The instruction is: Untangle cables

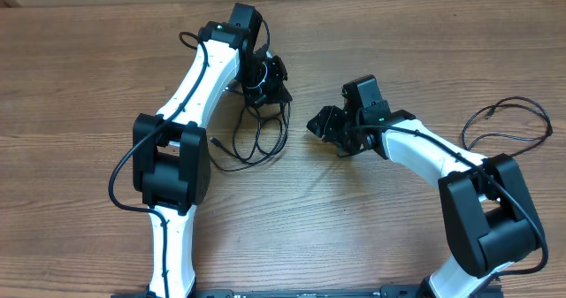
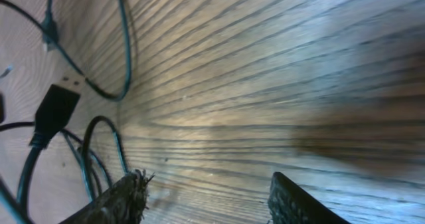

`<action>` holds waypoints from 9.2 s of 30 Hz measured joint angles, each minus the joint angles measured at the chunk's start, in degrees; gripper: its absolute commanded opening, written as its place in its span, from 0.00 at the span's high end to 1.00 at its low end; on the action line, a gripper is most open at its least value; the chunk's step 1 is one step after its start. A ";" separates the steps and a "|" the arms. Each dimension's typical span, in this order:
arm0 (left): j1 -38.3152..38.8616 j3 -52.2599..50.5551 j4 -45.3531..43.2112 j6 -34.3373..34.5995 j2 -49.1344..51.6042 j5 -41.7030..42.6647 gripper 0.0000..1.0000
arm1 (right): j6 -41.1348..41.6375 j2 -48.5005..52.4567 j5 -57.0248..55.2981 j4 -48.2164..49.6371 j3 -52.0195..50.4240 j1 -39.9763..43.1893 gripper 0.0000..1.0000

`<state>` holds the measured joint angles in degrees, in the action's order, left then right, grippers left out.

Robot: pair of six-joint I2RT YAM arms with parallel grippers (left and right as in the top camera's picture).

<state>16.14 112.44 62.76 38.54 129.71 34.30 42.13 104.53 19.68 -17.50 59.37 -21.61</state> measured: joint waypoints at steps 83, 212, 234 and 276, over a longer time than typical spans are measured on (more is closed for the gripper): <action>4.13 0.00 2.91 -3.19 0.50 -1.84 0.07 | -4.83 0.00 0.17 4.17 0.00 -2.80 0.96; 4.79 -4.66 11.78 -5.70 0.48 -26.45 0.50 | -12.35 10.51 -13.27 21.20 1.49 -5.42 0.83; 4.79 -4.74 11.56 -6.12 0.48 -30.05 0.49 | -9.86 10.51 -9.35 17.88 1.49 -4.42 0.96; 4.76 -4.74 10.56 -6.14 0.48 -31.61 0.51 | -6.34 10.51 -1.86 15.69 1.49 -2.43 0.96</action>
<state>20.91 107.70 73.32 32.40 130.19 2.70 35.79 115.04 17.82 -1.80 60.86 -24.03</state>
